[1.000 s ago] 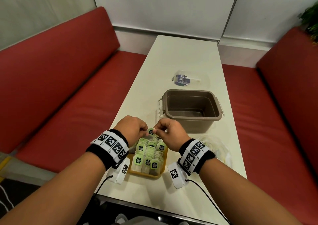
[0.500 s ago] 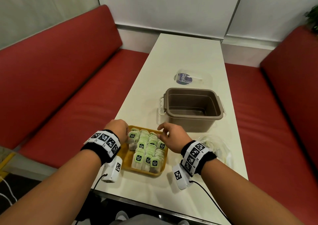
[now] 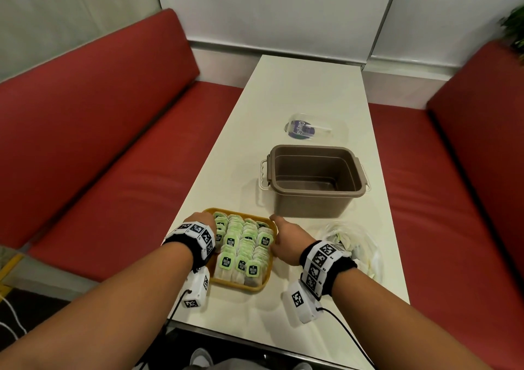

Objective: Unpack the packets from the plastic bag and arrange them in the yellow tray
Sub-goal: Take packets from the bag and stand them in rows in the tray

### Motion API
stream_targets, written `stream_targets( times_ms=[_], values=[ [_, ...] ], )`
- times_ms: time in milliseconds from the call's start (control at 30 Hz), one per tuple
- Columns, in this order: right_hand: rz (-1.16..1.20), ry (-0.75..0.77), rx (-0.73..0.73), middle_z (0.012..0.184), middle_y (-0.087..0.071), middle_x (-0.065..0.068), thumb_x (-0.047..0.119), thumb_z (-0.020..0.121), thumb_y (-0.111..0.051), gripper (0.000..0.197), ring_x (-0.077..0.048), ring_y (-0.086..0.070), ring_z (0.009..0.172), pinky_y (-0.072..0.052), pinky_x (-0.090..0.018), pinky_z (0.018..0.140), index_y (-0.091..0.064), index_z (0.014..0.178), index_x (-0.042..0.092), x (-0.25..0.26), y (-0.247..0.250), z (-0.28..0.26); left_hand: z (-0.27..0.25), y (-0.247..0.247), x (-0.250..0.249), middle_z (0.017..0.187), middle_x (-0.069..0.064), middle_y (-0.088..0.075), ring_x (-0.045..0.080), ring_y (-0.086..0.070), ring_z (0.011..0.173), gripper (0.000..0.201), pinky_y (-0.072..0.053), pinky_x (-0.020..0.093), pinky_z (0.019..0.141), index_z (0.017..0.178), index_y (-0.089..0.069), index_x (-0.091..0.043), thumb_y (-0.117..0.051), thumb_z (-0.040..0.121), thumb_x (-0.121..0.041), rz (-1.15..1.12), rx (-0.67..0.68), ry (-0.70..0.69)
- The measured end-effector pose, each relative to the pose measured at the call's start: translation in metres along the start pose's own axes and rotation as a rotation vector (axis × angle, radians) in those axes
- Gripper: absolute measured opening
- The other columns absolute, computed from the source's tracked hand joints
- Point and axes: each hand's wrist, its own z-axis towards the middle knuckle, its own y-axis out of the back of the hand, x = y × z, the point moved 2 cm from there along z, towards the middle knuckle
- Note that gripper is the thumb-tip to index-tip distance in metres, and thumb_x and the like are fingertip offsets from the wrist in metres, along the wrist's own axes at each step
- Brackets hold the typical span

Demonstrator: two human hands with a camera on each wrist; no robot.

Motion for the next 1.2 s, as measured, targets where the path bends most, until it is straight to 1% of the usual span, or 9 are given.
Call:
stream_targets(
  times_ms=[200,300,433,567,700,767,967,1067,1200],
  values=[
    [0.028,0.022,-0.004,0.120,-0.066,-0.012,0.017,0.087,-0.063,0.072,-0.028,-0.062,0.109,-0.051,-0.034,0.091,-0.028,0.150,0.019,-0.003,-0.001,0.000,0.008,-0.017,0.003,0.130,0.017,-0.056,0.030,-0.057,0.117,0.035,-0.050,0.039,0.095,0.127,-0.055,-0.005,-0.049,0.093,-0.008,0.044,0.089,0.023],
    [0.046,0.027,-0.004,0.119,-0.066,-0.013,0.016,0.086,-0.063,0.072,-0.028,-0.063,0.108,-0.050,-0.033,0.089,-0.028,0.150,0.018,-0.005,-0.002,0.000,0.009,-0.018,-0.002,0.134,0.027,-0.050,0.041,-0.053,0.120,0.036,-0.049,0.049,0.097,0.130,-0.051,0.003,-0.043,0.095,-0.002,0.128,0.129,0.007],
    [0.058,0.030,-0.004,0.118,-0.066,-0.013,0.016,0.086,-0.063,0.072,-0.028,-0.062,0.108,-0.048,-0.031,0.086,-0.029,0.149,0.019,-0.006,-0.004,0.002,0.016,-0.014,-0.008,0.136,0.020,-0.054,0.034,-0.054,0.124,0.034,-0.045,0.041,0.104,0.131,-0.054,0.002,-0.045,0.100,-0.008,0.214,0.109,-0.115],
    [0.059,0.043,0.003,0.120,-0.065,-0.014,0.016,0.087,-0.063,0.071,-0.029,-0.062,0.109,-0.045,-0.029,0.084,-0.029,0.149,0.019,-0.008,-0.004,0.002,0.008,-0.015,-0.010,0.129,0.023,-0.055,0.037,-0.056,0.118,0.021,-0.049,0.048,0.096,0.104,-0.061,0.003,-0.043,0.094,0.000,0.288,0.211,-0.097],
    [0.066,0.059,0.001,0.118,-0.066,-0.014,0.014,0.088,-0.063,0.069,-0.028,-0.062,0.108,-0.043,-0.027,0.081,-0.030,0.148,0.018,-0.008,-0.003,0.002,0.014,-0.008,-0.010,0.135,0.017,-0.053,0.037,-0.053,0.123,0.034,-0.048,0.043,0.091,0.130,-0.057,-0.008,-0.051,0.097,-0.008,0.312,0.167,-0.142],
    [0.062,0.061,0.004,0.117,-0.066,-0.014,0.014,0.088,-0.064,0.070,-0.029,-0.062,0.107,-0.043,-0.027,0.081,-0.030,0.148,0.019,-0.008,-0.003,0.003,0.014,-0.004,-0.008,0.130,0.015,-0.056,0.036,-0.054,0.122,0.032,-0.049,0.041,0.094,0.127,-0.059,-0.008,-0.051,0.096,-0.009,0.299,0.165,-0.144],
    [0.036,0.079,0.015,0.118,-0.065,-0.015,0.015,0.087,-0.065,0.070,-0.030,-0.061,0.107,-0.042,-0.027,0.080,-0.030,0.148,0.018,-0.008,-0.002,0.005,0.010,0.002,-0.005,0.076,0.007,-0.050,0.031,-0.064,0.105,0.023,-0.054,0.047,0.090,0.101,-0.067,-0.004,-0.049,0.088,-0.001,0.252,0.234,-0.149],
    [0.033,0.081,0.018,0.119,-0.064,-0.015,0.016,0.087,-0.065,0.072,-0.030,-0.061,0.108,-0.041,-0.027,0.079,-0.028,0.149,0.018,-0.009,-0.002,0.006,0.009,-0.001,-0.008,0.108,0.015,-0.058,0.032,-0.058,0.114,0.027,-0.050,0.049,0.096,0.115,-0.061,-0.004,-0.047,0.092,-0.004,0.312,0.246,-0.155],
    [0.041,0.087,0.016,0.114,-0.065,-0.013,0.017,0.087,-0.066,0.069,-0.030,-0.062,0.105,-0.042,-0.028,0.079,-0.031,0.146,0.019,-0.009,-0.002,0.007,0.008,-0.002,-0.012,0.141,0.017,-0.046,0.031,-0.049,0.127,0.044,-0.045,0.045,0.101,0.141,-0.044,-0.005,-0.043,0.097,-0.007,0.404,0.240,-0.222]
  ],
)
